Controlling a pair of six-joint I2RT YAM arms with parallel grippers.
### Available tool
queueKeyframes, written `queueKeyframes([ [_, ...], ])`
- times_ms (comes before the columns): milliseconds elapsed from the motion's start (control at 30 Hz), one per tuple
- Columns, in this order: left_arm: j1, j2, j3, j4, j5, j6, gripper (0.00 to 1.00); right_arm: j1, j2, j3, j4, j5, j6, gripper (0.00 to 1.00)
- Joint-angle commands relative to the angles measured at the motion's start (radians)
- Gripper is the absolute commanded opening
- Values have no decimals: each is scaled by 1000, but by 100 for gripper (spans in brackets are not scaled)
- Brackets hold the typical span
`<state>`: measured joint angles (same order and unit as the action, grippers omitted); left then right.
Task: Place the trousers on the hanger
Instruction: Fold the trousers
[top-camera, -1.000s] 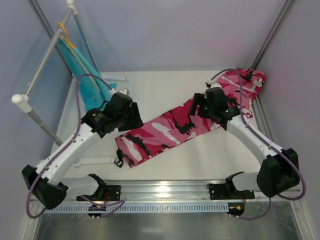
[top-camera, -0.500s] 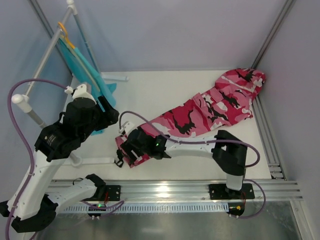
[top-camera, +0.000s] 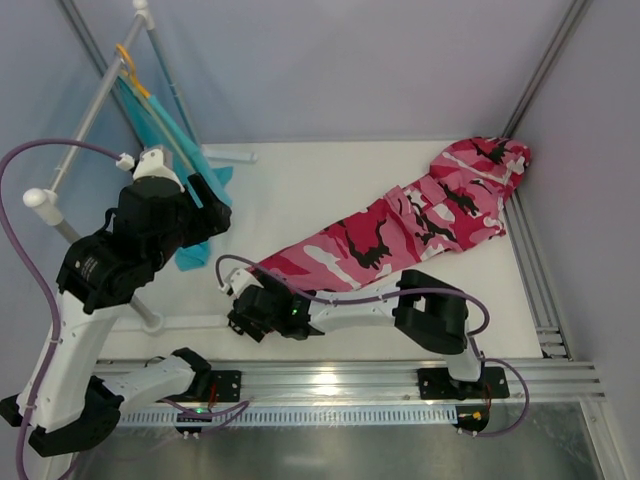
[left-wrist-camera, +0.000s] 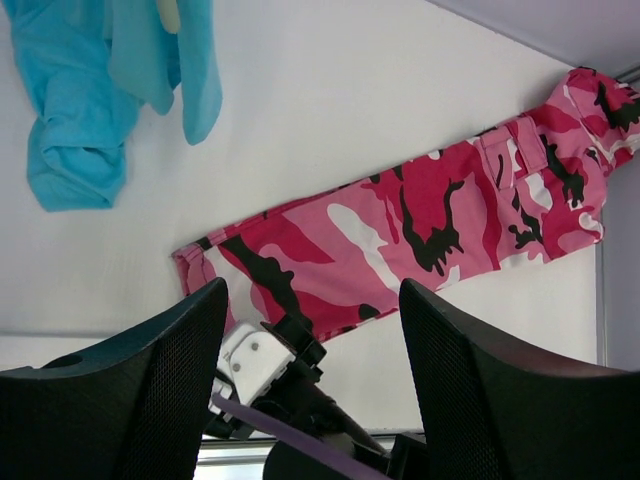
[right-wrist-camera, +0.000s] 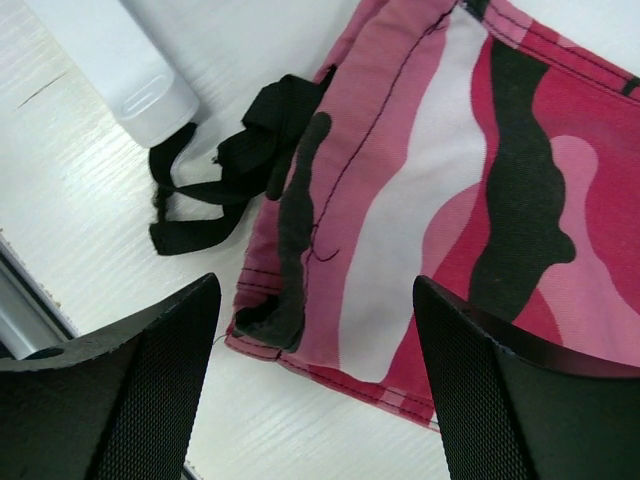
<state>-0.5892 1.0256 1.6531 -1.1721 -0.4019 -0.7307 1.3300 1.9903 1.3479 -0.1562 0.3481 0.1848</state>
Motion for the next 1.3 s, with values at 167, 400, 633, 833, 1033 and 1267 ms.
queueKeyframes([
  [167, 29, 31, 36, -8, -20, 42, 71, 51, 18, -23, 101, -9, -12, 77],
  [400, 91, 59, -12, 5, 12, 68, 72, 55, 71, -13, 76, 35, 57, 61],
  [633, 238, 128, -53, 25, 214, 94, 73, 55, 44, -41, 90, 124, 108, 4],
  [833, 278, 58, -283, 61, 294, 59, 79, 22, -108, -214, 273, 121, 215, 4],
  [1033, 281, -1, -551, 129, 394, -24, 80, -34, -194, -309, 374, 55, 283, 4],
  [1267, 282, -85, -843, 275, 478, -168, 86, -71, -234, -328, 437, 6, 327, 4],
])
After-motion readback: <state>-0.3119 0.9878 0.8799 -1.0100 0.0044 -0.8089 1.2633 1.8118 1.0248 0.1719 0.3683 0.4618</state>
